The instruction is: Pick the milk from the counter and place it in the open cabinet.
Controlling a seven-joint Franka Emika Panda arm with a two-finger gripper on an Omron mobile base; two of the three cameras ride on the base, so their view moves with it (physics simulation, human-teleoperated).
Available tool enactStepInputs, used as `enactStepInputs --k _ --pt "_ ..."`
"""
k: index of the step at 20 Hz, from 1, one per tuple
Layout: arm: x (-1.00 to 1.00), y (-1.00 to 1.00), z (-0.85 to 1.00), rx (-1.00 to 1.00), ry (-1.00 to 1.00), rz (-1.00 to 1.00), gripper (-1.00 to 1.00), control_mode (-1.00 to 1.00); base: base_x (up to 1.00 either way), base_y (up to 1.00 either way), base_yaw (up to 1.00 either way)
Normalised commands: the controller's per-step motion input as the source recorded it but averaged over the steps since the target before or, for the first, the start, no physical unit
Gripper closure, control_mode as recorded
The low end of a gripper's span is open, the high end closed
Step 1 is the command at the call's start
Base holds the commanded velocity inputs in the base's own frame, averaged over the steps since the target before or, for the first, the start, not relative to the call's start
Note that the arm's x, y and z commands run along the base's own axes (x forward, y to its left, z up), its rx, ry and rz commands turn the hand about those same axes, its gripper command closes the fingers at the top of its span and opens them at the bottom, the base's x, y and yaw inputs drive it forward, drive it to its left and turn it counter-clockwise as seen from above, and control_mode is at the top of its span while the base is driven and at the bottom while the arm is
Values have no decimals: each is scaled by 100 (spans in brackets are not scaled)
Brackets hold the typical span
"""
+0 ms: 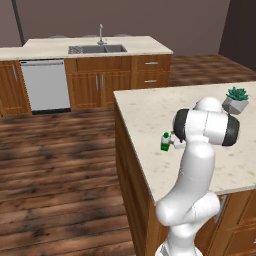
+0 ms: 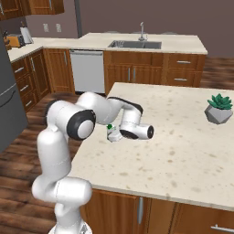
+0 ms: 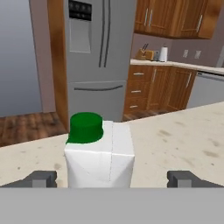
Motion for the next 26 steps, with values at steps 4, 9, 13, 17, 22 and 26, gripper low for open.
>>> enactStepInputs --k 4,9,13,17,22,26 --pt "19 0 -6 0 0 2 -100 -100 0 0 0" --pt "17 0 -1 0 0 3 -100 -100 0 0 0" --pt "1 2 -7 0 0 3 -100 -100 0 0 0" --pt "0 5 -3 0 6 1 -100 -100 0 0 0" --pt "0 16 0 0 10 1 -100 -100 0 0 0" --pt "0 27 0 0 13 0 -100 -100 0 0 0"
